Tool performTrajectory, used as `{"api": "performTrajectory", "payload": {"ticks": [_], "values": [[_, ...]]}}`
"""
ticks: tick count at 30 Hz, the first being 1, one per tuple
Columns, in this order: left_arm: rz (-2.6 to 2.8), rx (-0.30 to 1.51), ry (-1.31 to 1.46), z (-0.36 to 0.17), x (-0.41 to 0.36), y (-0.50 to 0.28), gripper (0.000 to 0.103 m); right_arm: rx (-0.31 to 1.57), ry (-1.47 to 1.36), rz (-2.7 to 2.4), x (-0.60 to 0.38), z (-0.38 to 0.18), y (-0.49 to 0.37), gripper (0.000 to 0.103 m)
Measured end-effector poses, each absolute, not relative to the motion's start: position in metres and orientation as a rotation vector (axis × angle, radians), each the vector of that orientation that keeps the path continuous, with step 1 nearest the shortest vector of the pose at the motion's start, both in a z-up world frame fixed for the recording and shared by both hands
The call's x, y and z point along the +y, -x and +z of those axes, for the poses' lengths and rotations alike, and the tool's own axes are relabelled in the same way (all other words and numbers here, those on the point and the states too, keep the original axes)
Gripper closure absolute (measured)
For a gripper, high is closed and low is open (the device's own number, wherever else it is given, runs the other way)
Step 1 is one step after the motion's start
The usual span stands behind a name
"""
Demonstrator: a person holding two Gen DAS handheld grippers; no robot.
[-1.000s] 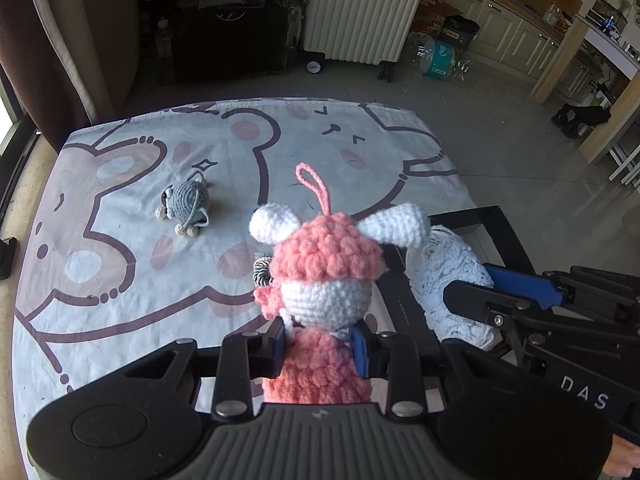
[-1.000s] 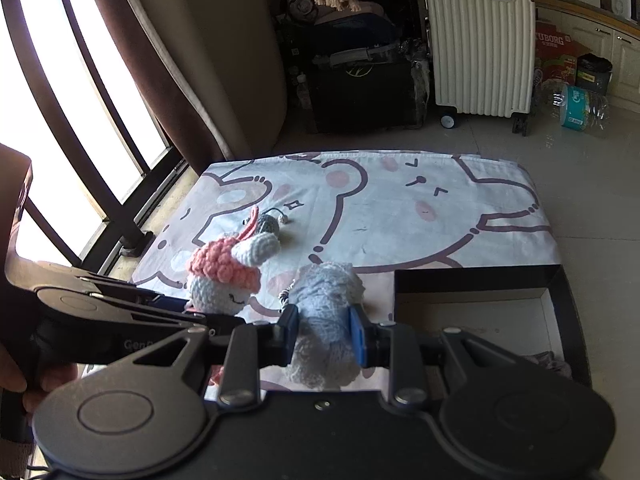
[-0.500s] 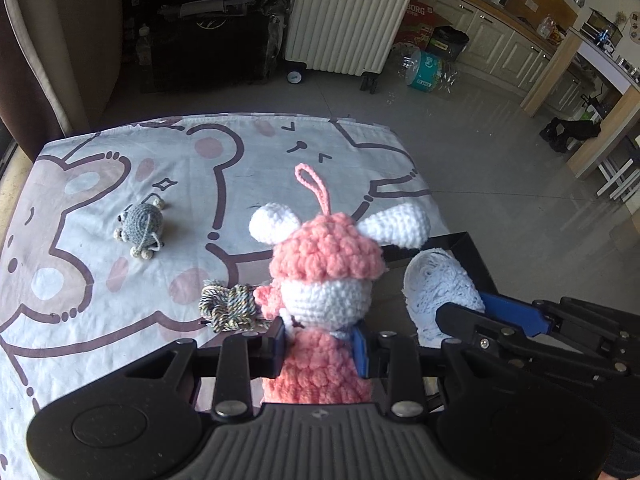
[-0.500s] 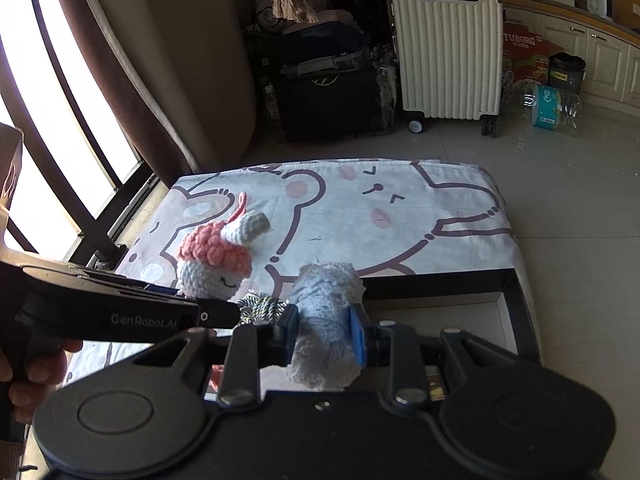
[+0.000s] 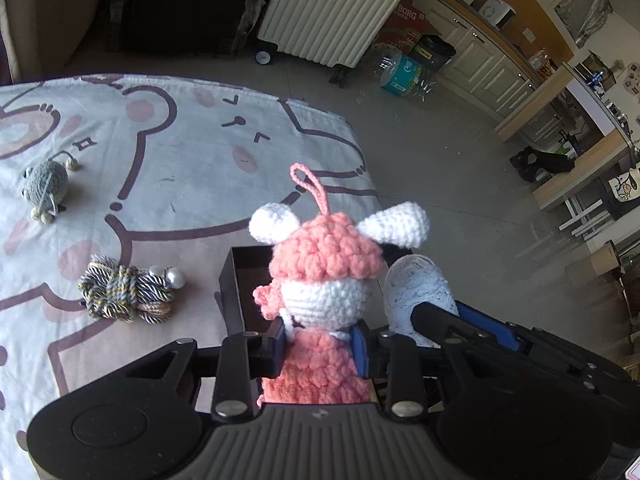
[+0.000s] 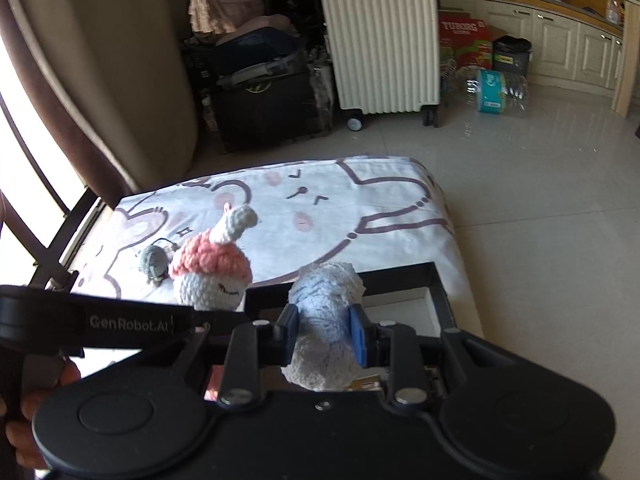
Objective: Organize objects
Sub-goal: 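Carry the bunny with the left gripper while the right gripper carries the white ball toward the black box, then lower the bunny into the box with the left gripper while the right gripper lowers the white ball in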
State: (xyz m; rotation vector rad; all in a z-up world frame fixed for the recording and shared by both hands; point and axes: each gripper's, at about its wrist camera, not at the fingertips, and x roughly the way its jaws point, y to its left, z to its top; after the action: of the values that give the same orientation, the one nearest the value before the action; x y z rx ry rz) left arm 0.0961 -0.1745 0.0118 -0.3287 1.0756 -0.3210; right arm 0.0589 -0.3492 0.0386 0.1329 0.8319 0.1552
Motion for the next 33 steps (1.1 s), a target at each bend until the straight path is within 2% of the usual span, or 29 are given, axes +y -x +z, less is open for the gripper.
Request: {"api": "performTrajectory", "payload": {"ticks": [7, 14, 17, 25, 27, 33], "values": [[-0.280, 1.151, 0.397, -0.032, -0.182, -0.094, 0.069, 0.852, -0.169, 0.123, -0.363, 0.020, -0.062, 0.075], [-0.248, 1.158, 0.408, -0.045, -0.182, -0.092, 0.068, 0.868, -0.189, 0.122, -0.363, 0.007, -0.065, 0.075], [-0.234, 1.155, 0.414, -0.043, -0.180, -0.092, 0.060, 0.881, -0.201, 0.135, -0.360, 0.002, -0.065, 0.075], [-0.299, 1.150, 0.385, -0.024, -0.171, -0.086, 0.052, 0.902, -0.249, 0.128, -0.364, -0.009, -0.064, 0.076], [-0.284, 1.134, 0.347, -0.017, -0.171, -0.084, 0.044, 0.903, -0.245, 0.119, -0.365, -0.010, -0.065, 0.075], [-0.254, 1.084, 0.313, -0.005, -0.157, -0.087, 0.043, 0.901, -0.243, 0.093, -0.365, -0.015, -0.072, 0.075]]}}
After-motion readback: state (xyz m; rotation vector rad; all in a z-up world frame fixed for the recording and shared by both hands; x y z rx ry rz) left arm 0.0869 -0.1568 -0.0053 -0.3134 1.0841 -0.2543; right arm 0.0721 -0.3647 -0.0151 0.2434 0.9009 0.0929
